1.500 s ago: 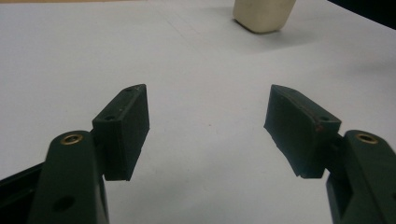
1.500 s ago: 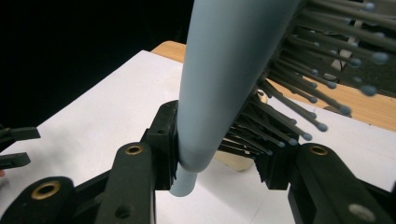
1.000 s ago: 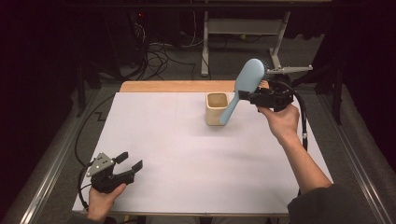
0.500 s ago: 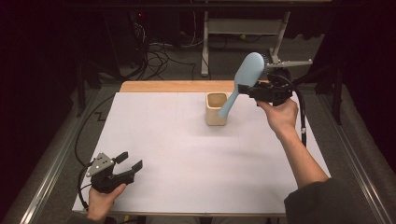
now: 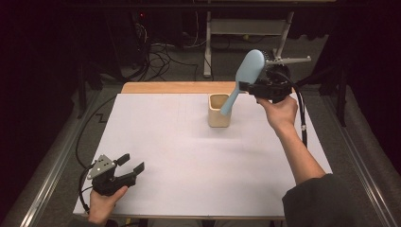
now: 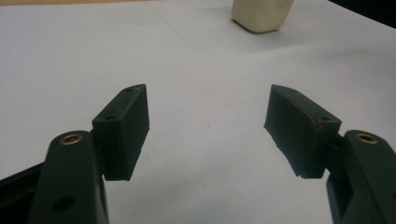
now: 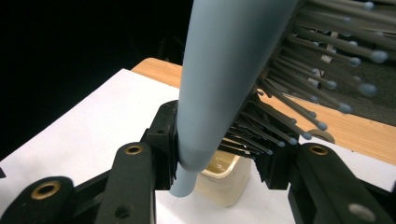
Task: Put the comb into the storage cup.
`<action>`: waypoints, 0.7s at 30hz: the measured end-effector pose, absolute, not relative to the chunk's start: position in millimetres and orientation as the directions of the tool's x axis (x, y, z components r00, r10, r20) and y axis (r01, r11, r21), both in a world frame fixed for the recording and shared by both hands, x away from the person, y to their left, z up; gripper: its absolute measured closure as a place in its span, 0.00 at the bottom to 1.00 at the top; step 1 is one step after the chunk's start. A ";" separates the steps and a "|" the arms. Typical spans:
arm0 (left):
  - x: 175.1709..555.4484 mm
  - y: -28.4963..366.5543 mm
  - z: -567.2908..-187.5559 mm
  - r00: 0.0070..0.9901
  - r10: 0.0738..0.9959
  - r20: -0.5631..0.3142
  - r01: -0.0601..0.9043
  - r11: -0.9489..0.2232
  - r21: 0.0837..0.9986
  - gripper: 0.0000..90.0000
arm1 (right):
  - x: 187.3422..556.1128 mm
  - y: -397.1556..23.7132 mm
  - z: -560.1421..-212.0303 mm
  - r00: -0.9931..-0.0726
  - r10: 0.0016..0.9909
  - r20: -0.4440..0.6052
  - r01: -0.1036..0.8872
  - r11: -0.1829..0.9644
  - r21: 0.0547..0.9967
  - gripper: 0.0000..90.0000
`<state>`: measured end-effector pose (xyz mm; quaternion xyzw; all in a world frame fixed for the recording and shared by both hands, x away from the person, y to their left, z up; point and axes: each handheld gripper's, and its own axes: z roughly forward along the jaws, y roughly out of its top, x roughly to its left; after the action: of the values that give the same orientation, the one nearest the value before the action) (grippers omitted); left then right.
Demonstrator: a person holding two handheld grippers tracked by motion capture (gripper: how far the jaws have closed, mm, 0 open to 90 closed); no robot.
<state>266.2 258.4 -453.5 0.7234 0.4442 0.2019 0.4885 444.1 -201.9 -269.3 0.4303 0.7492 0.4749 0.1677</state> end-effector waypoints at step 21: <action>265.7 258.8 -453.1 0.524 0.839 -0.145 0.442 -0.123 0.888 0.35 | 465.0 -181.1 -274.0 -0.534 0.839 0.109 0.474 0.190 0.860 0.64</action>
<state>265.7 258.8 -453.1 0.7215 0.4440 0.2020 0.4913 465.0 -181.1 -274.0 0.4402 0.7453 0.4597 0.1985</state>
